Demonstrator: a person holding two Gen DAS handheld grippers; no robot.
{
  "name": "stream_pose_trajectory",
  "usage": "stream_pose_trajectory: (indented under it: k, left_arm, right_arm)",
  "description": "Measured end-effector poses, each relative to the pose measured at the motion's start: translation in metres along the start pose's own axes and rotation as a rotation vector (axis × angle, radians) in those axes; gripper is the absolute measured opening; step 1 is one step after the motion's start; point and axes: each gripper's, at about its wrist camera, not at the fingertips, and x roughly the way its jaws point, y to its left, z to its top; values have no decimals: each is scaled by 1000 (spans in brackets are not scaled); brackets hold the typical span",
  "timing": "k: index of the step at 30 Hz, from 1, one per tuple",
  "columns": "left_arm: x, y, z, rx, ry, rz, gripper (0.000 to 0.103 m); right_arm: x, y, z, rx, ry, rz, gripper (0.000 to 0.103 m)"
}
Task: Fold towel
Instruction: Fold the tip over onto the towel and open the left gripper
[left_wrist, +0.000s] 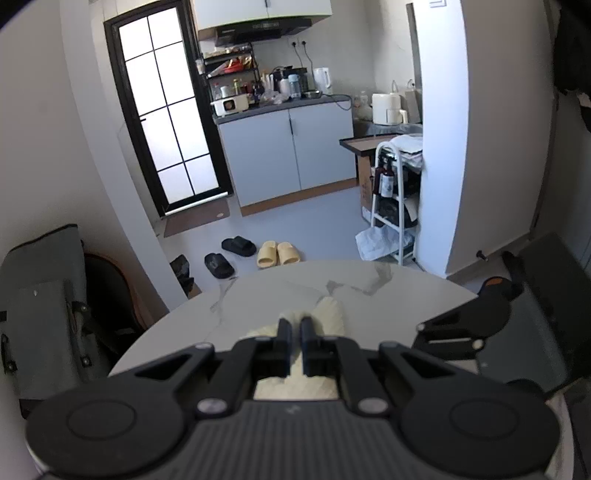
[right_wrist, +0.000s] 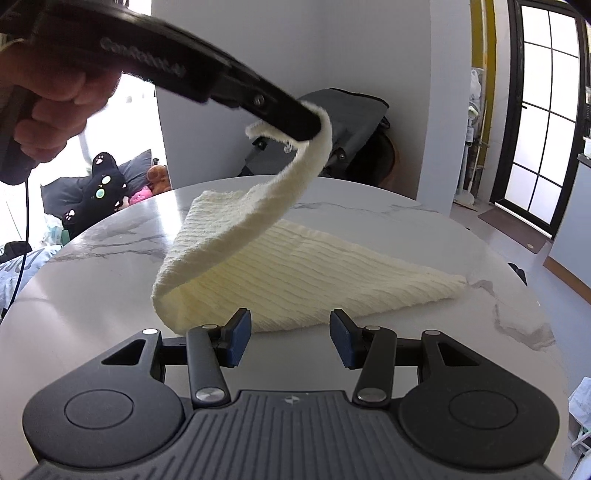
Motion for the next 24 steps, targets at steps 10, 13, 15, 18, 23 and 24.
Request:
stream_pose_trajectory:
  k: [10, 13, 15, 18, 23, 24]
  left_arm:
    - [31, 1, 1, 1, 31, -43, 6]
    - [41, 2, 0, -3, 41, -54, 6]
    - [44, 2, -1, -6, 44, -61, 6]
    - [53, 2, -2, -4, 56, -78, 6]
    - [63, 1, -5, -5, 70, -110, 6]
    - [63, 0, -6, -4, 70, -115, 6]
  right_arm:
    - [-3, -5, -3, -1, 4, 5, 52]
    - [-5, -6, -2, 1, -1, 6, 52]
    - [-6, -7, -2, -1, -3, 2, 52]
    - [-9, -9, -2, 7, -1, -1, 52]
    - [-7, -10, -4, 11, 10, 0, 52]
    - [-6, -10, -4, 9, 13, -1, 52]
